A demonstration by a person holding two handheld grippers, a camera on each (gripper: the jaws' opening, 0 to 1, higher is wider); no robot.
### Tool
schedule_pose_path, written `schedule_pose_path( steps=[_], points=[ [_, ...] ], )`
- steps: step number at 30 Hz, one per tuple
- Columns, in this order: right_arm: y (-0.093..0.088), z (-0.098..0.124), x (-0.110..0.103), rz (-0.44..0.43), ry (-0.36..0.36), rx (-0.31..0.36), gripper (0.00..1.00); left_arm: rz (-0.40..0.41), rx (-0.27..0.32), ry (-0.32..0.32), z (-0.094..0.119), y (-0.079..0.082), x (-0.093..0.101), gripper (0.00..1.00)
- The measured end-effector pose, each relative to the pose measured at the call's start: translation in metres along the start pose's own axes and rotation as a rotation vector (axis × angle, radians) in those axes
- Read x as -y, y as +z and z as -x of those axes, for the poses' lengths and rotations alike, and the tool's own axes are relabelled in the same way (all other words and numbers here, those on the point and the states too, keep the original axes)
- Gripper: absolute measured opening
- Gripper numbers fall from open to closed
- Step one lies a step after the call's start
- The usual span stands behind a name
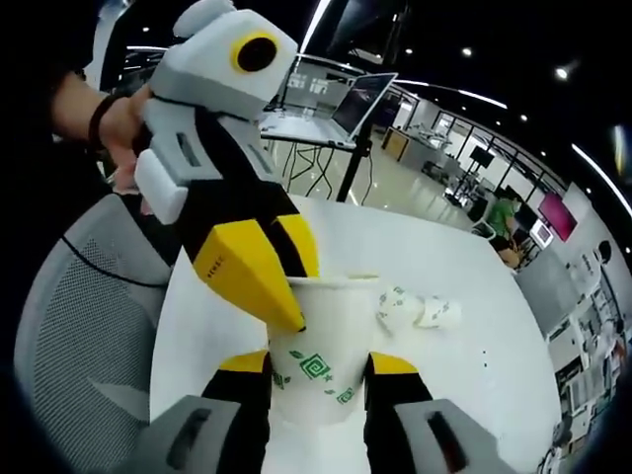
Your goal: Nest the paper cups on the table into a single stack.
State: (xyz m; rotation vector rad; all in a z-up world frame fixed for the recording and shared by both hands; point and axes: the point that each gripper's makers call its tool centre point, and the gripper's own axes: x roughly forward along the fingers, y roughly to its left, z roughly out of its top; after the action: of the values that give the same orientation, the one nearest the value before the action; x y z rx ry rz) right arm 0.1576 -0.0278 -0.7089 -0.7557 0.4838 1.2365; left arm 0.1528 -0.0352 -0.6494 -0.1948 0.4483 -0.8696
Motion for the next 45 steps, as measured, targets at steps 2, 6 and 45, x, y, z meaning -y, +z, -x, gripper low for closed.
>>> schedule_pose_path(
  steps=[2, 6, 45],
  points=[
    [0.0, -0.001, -0.001, -0.008, 0.0, 0.005, 0.35, -0.021, -0.007, 0.002, 0.0, 0.001, 0.001, 0.01],
    [0.001, -0.006, -0.003, -0.023, -0.003, 0.013, 0.34, -0.042, -0.026, 0.001, -0.002, -0.002, -0.001, 0.01],
    [-0.036, -0.029, -0.002, -0.136, -0.011, 0.0, 0.37, -0.212, -0.197, 0.095, -0.028, -0.038, -0.012, 0.0]
  ],
)
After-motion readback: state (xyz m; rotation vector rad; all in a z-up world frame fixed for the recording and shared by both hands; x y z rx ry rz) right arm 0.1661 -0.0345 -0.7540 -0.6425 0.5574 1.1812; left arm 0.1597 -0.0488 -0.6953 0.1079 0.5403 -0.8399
